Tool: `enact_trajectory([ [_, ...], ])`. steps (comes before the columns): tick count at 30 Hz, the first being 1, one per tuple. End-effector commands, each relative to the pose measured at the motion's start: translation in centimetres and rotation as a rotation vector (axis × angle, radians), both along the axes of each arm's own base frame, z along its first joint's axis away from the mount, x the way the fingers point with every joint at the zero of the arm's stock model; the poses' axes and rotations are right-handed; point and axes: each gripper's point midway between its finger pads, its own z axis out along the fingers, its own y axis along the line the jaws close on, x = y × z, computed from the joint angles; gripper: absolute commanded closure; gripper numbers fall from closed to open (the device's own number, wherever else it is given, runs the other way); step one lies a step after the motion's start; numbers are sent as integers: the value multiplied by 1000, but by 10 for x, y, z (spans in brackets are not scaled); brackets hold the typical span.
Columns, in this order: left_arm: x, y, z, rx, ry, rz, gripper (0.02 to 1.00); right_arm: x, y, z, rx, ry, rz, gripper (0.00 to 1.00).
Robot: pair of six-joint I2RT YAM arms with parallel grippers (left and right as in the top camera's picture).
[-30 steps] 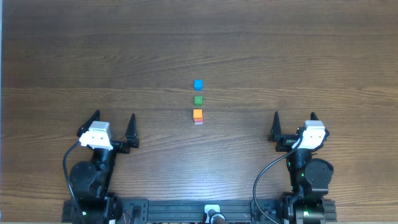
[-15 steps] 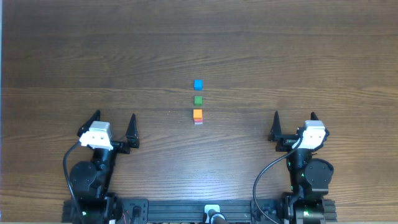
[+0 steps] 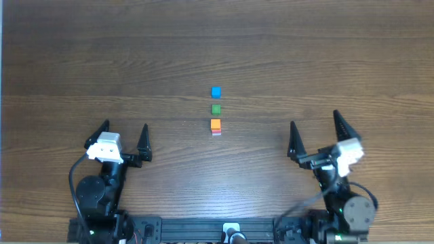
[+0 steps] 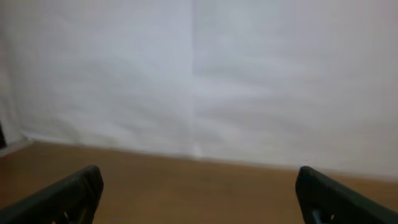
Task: Stack Cubes
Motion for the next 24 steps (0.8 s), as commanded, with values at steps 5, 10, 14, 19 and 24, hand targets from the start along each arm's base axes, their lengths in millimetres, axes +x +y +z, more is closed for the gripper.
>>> enact_trajectory([
  [5, 0, -1, -1, 14, -4, -9, 20, -18, 19, 109, -38, -71, 108, 9],
  [10, 0, -1, -1, 14, -4, -9, 20, 22, 31, 130, -42, 113, 191, 9],
  [14, 0, -1, -1, 14, -4, -9, 18, 59, 37, 129, -26, 261, 219, 9],
  [19, 0, -1, -1, 14, -4, -9, 18, 112, 69, 106, -21, 453, 266, 9],
  [24, 0, -1, -1, 14, -4, -9, 20, 155, 116, 52, -85, 658, 238, 9],
])
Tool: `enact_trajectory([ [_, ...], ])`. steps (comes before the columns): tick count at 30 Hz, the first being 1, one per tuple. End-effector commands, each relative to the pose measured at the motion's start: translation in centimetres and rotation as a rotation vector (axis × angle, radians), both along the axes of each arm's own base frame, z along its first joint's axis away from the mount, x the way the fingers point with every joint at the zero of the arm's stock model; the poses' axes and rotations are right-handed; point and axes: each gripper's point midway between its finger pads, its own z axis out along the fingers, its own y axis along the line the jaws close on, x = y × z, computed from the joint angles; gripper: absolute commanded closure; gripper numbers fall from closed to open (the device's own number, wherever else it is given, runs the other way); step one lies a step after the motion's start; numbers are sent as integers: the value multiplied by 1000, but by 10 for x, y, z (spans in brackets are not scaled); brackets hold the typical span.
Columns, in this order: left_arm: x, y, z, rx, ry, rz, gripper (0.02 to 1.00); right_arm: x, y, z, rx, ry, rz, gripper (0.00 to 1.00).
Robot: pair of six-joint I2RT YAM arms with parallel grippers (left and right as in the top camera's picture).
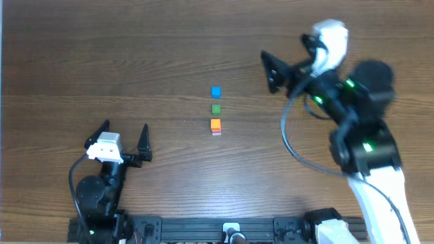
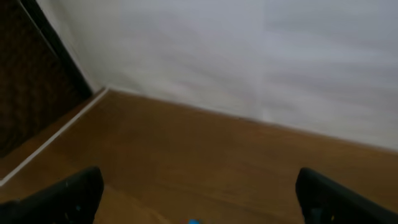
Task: Stack Cubes
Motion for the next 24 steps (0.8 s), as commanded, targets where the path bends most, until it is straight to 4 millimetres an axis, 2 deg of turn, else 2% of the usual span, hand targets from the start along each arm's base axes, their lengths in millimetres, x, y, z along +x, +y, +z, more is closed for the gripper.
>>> enact_trajectory([
  [1, 0, 0, -1, 14, -3, -6, 18, 33, 37, -37, -89, 123, -36, 7],
  [7, 0, 0, -1, 14, -3, -6, 18, 50, 89, -105, -195, 289, -12, 7],
  [8, 0, 0, -1, 14, -3, -6, 25, 50, 104, -129, -219, 339, 1, 9],
  [10, 0, 0, -1, 14, -3, -6, 18, 50, 114, -151, -240, 385, 2, 9],
  [17, 0, 0, -1, 14, -3, -6, 18, 44, 131, -230, -339, 558, 5, 7],
  [21, 0, 0, -1, 14, -3, -6, 18, 33, 130, -262, -422, 674, 14, 7],
  [24, 0, 0, -1, 14, -3, -6, 20, 25, 131, -273, -463, 725, 24, 9],
])
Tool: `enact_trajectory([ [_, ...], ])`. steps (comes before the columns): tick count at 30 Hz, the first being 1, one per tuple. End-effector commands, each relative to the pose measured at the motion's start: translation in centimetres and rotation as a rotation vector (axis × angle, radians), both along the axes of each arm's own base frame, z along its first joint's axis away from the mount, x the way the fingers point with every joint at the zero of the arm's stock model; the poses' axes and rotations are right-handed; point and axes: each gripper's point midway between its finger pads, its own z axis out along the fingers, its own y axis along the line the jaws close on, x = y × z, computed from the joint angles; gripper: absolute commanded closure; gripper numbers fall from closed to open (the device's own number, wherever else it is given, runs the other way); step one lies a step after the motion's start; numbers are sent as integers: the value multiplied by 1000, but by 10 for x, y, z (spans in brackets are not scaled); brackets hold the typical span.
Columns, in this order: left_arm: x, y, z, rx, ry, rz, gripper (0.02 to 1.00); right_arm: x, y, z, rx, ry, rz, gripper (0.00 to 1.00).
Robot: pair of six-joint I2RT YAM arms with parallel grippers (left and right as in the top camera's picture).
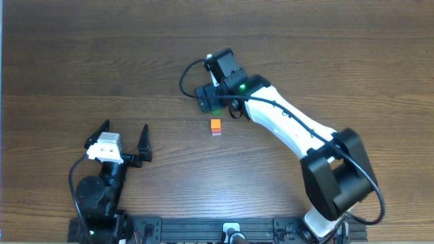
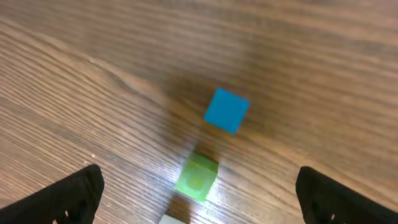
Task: Stack Cubes
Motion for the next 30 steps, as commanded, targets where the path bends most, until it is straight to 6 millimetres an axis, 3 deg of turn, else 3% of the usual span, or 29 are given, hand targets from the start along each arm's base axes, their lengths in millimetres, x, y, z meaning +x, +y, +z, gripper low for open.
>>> enact_trajectory([
  [1, 0, 0, -1, 14, -2, -5, 20, 0, 10, -1, -23, 18, 5, 7],
  [5, 0, 0, -1, 14, -2, -5, 18, -4, 14, -8, -26, 40, 0, 7],
  [15, 0, 0, -1, 14, -2, -5, 20, -14, 7, -27, -35, 164, -226, 7],
  [22, 0, 0, -1, 14, -2, -5, 20, -17, 16, -38, -50, 202, -251, 9],
  [26, 0, 0, -1, 14, -2, -5, 18, -17, 12, -50, -80, 219, -265, 9],
  [30, 0, 0, -1, 14, -2, -5, 23, -14, 8, -50, -99, 200, -277, 7],
])
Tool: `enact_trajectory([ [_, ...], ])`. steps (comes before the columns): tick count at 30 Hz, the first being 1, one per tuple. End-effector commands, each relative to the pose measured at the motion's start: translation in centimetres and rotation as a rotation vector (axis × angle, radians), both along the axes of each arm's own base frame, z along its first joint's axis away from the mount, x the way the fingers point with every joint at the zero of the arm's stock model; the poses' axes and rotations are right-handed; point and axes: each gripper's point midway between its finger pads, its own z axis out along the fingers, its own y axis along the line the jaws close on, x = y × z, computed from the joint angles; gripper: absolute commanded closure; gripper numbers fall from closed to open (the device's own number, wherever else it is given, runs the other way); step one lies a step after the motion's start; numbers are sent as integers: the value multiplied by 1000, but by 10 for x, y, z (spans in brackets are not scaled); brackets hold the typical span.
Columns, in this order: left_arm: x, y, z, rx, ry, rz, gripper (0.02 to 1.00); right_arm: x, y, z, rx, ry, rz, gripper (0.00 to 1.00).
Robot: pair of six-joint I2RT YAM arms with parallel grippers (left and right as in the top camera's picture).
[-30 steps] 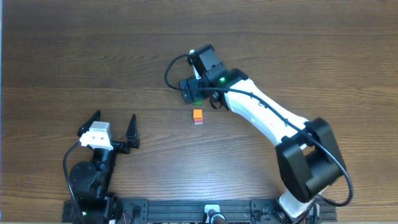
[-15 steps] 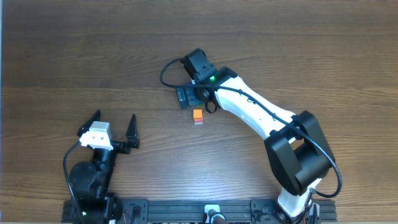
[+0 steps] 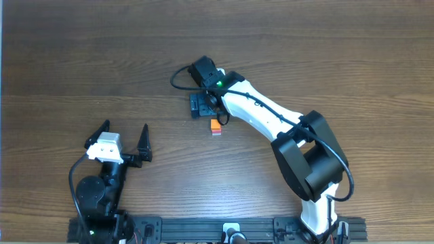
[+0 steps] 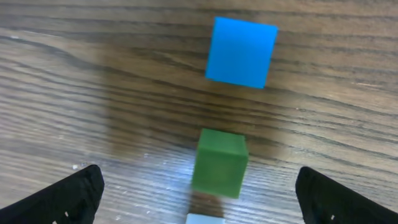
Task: Stack Cubes
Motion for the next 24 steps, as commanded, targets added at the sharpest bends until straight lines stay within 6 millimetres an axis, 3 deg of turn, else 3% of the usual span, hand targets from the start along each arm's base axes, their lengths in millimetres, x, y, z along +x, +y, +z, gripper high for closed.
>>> enact_trajectory([
  [1, 0, 0, -1, 14, -2, -5, 18, 8, -2, 0, -27, -29, -26, 29],
  [10, 0, 0, -1, 14, -2, -5, 20, 9, -2, -7, -34, -26, -27, 167],
  [24, 0, 0, -1, 14, -2, -5, 20, 11, -7, -9, -41, -16, -38, 226],
])
